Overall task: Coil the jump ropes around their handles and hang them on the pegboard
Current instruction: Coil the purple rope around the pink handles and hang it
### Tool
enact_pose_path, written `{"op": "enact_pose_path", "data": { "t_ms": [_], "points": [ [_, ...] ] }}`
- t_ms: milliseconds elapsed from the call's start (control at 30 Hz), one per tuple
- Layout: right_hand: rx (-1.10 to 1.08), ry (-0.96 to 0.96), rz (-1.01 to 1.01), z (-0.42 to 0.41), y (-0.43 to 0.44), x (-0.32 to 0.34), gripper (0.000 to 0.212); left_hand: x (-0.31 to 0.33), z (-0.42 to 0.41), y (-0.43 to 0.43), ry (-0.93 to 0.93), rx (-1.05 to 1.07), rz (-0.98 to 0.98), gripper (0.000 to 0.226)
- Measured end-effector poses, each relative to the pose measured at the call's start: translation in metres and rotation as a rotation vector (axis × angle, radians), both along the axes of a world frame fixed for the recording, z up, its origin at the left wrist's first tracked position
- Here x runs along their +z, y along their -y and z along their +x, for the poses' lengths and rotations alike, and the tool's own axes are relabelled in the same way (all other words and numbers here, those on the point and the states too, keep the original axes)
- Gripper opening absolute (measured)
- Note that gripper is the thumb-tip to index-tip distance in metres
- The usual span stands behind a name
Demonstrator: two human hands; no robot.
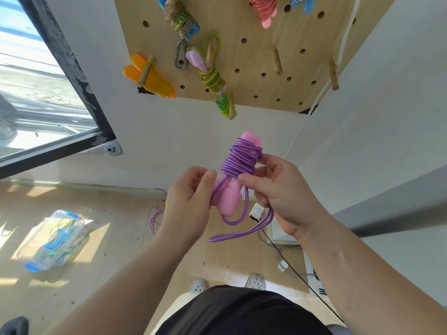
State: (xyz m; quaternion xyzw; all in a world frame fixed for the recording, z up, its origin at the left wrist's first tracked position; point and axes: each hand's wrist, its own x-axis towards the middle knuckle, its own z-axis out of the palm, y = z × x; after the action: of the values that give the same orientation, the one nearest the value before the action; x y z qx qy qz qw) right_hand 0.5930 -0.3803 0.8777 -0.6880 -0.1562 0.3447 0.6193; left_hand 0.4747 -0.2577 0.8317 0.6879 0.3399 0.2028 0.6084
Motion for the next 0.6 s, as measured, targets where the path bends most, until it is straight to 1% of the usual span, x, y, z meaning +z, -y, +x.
{"op": "enact_pose_path", "data": {
  "t_ms": [33, 67, 100, 133, 167, 200, 300, 367, 433, 500, 567, 600],
  "points": [
    [-0.051, 0.032, -0.009, -0.002, -0.002, 0.0, 0.031, 0.0, -0.002, 0.004, 0.016, -0.045, 0.037, 0.041],
    [-0.095, 0.053, -0.013, -0.004, -0.004, 0.001, 0.031, -0.002, -0.003, 0.008, 0.01, -0.114, 0.07, 0.055],
    [-0.128, 0.067, -0.012, -0.005, -0.005, 0.002, 0.032, -0.004, -0.002, 0.013, -0.025, -0.179, 0.127, 0.067],
    [-0.149, 0.082, -0.008, -0.007, -0.007, 0.004, 0.033, -0.006, -0.002, 0.016, -0.055, -0.214, 0.199, 0.074],
    [-0.158, 0.103, -0.003, -0.009, -0.008, 0.006, 0.035, -0.006, -0.001, 0.018, -0.053, -0.219, 0.247, 0.075],
    [-0.151, 0.132, -0.003, -0.01, -0.008, 0.008, 0.037, -0.005, 0.0, 0.019, -0.043, -0.198, 0.283, 0.071],
    [-0.067, 0.198, -0.008, -0.012, -0.005, 0.016, 0.04, -0.005, 0.0, 0.012, 0.044, -0.136, 0.398, 0.054],
    [-0.018, 0.206, 0.003, -0.009, 0.0, 0.019, 0.041, -0.003, -0.001, 0.007, 0.107, -0.156, 0.402, 0.054],
    [-0.009, 0.215, -0.001, -0.004, 0.005, 0.021, 0.038, -0.001, -0.001, 0.004, 0.138, -0.236, 0.296, 0.06],
    [-0.011, 0.231, -0.018, -0.002, 0.009, 0.023, 0.041, 0.001, 0.0, 0.007, 0.164, -0.302, 0.126, 0.053],
    [-0.024, 0.22, -0.008, -0.001, 0.01, 0.024, 0.048, 0.004, 0.003, 0.014, 0.247, -0.306, -0.104, 0.044],
    [-0.036, 0.207, 0.016, -0.001, 0.009, 0.024, 0.049, 0.005, 0.004, 0.017, 0.298, -0.294, -0.252, 0.042]
  ]
}}
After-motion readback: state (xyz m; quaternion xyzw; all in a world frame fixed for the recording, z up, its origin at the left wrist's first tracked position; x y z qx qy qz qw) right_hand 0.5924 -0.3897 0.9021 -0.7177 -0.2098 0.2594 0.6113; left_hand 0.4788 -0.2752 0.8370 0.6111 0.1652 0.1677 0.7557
